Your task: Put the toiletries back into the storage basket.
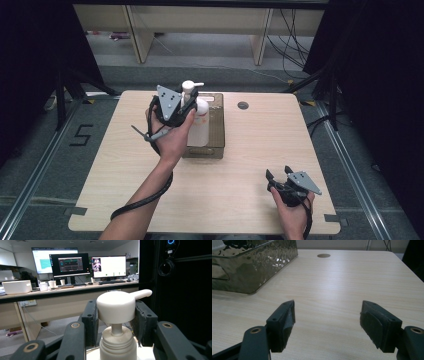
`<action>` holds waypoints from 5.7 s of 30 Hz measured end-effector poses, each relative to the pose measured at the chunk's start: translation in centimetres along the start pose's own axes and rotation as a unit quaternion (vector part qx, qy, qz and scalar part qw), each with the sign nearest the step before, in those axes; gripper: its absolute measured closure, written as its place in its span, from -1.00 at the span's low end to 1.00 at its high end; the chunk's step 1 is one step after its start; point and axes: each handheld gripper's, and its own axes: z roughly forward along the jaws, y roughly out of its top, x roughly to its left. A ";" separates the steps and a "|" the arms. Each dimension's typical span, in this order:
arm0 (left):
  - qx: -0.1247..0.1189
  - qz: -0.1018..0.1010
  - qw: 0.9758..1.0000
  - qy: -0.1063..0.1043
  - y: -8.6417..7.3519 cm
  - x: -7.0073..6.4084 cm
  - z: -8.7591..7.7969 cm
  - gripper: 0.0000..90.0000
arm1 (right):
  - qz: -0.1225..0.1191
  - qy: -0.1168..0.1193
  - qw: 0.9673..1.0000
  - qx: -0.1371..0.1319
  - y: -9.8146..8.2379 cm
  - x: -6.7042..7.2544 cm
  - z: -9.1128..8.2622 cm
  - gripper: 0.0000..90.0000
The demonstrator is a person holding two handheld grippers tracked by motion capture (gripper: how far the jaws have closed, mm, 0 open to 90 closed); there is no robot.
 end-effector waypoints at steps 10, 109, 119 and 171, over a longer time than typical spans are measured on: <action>0.000 0.001 1.000 0.002 0.0 -0.1 0.2 0.31 | -0.003 0.002 1.000 -0.002 0.0 0.0 0.0 -0.35; 0.061 -0.006 0.998 0.009 -5.6 0.1 0.3 0.31 | 0.001 0.011 1.000 -0.014 -0.1 0.1 0.2 -0.35; 0.063 -0.001 0.998 0.007 -5.6 0.0 0.3 0.30 | -0.001 0.008 1.000 -0.014 -0.1 0.1 0.2 -0.36; 0.073 -0.004 0.996 -0.046 -4.9 1.9 -3.4 -0.25 | -0.003 0.011 1.000 -0.008 -0.1 0.2 0.1 -0.36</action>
